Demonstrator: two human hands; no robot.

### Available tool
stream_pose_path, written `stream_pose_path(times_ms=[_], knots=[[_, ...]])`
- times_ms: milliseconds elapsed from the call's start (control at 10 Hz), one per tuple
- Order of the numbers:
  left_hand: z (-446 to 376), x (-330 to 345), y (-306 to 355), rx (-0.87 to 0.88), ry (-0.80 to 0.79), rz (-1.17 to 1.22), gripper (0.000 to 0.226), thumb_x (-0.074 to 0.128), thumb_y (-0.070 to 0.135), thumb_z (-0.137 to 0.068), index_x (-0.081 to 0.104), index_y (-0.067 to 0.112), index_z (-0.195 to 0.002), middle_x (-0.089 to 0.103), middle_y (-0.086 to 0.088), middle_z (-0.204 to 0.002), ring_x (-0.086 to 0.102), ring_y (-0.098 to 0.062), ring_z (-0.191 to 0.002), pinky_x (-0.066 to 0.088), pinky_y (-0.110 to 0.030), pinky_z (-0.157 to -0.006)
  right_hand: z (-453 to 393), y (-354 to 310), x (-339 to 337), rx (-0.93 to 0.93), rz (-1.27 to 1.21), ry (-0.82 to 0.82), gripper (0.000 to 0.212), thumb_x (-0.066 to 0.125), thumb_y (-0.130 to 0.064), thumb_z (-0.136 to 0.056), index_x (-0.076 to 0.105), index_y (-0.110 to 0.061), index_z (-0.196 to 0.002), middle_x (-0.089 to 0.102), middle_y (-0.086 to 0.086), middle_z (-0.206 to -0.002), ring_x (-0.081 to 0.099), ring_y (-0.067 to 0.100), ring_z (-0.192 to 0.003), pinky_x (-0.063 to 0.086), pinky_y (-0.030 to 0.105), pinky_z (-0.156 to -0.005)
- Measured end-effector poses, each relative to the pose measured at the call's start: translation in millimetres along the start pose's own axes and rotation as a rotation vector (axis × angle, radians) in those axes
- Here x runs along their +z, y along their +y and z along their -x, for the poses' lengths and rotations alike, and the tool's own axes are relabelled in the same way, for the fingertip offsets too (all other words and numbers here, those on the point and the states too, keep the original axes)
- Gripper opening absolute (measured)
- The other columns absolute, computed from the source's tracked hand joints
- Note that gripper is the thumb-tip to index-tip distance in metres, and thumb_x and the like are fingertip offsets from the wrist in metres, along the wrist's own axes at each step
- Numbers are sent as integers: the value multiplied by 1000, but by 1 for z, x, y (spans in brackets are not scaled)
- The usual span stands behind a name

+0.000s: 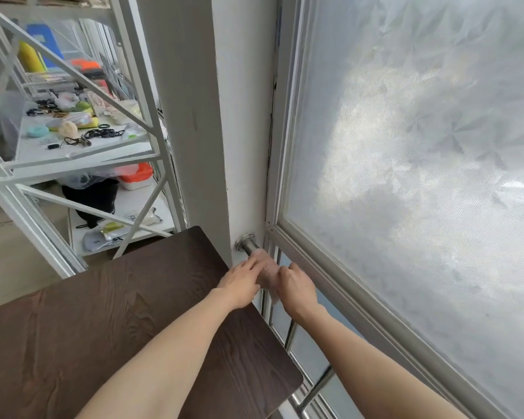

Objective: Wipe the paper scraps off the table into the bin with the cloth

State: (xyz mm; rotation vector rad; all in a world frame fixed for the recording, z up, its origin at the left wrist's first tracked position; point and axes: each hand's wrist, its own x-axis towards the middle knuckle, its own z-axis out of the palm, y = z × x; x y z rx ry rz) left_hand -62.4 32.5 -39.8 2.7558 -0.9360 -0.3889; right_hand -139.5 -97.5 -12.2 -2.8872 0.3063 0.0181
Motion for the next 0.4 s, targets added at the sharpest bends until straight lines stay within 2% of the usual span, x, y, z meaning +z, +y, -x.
stream_pose_path(times_ms=[100, 200, 300, 400], knots=[[20, -5, -8, -54, -86, 48, 69, 46, 24, -94, 4, 28, -149, -5, 1, -160, 10, -25, -145, 18, -46, -117, 8, -4, 0, -1, 31, -10, 23, 53, 0, -87, 57, -3, -109, 56, 15, -115, 59, 31, -103, 49, 34, -75], [40, -13, -15, -88, -132, 78, 67, 46, 25, -94, 9, 23, -150, 2, -3, -160, 14, -26, -144, 20, -41, -117, 12, -10, -1, -1, 63, 66, 26, 54, -6, -88, 55, -7, -114, 53, 11, -116, 57, 27, -102, 43, 32, -68], [72, -36, -17, -112, -213, 127, 58, 48, 29, -94, 26, 14, -146, 26, -11, -153, 30, -27, -138, 28, -36, -112, 14, -37, -7, -63, 44, 72, 33, 55, -10, -88, 53, -11, -121, 52, 10, -120, 55, 29, -104, 43, 35, -71], [112, -59, -15, -95, -147, 227, 48, 51, 32, -92, 44, 17, -137, 46, -5, -142, 45, -24, -128, 37, -32, -103, 19, -75, -15, -190, 5, 122, 29, 55, -18, -87, 61, -14, -116, 54, 7, -121, 56, 28, -106, 44, 36, -80]])
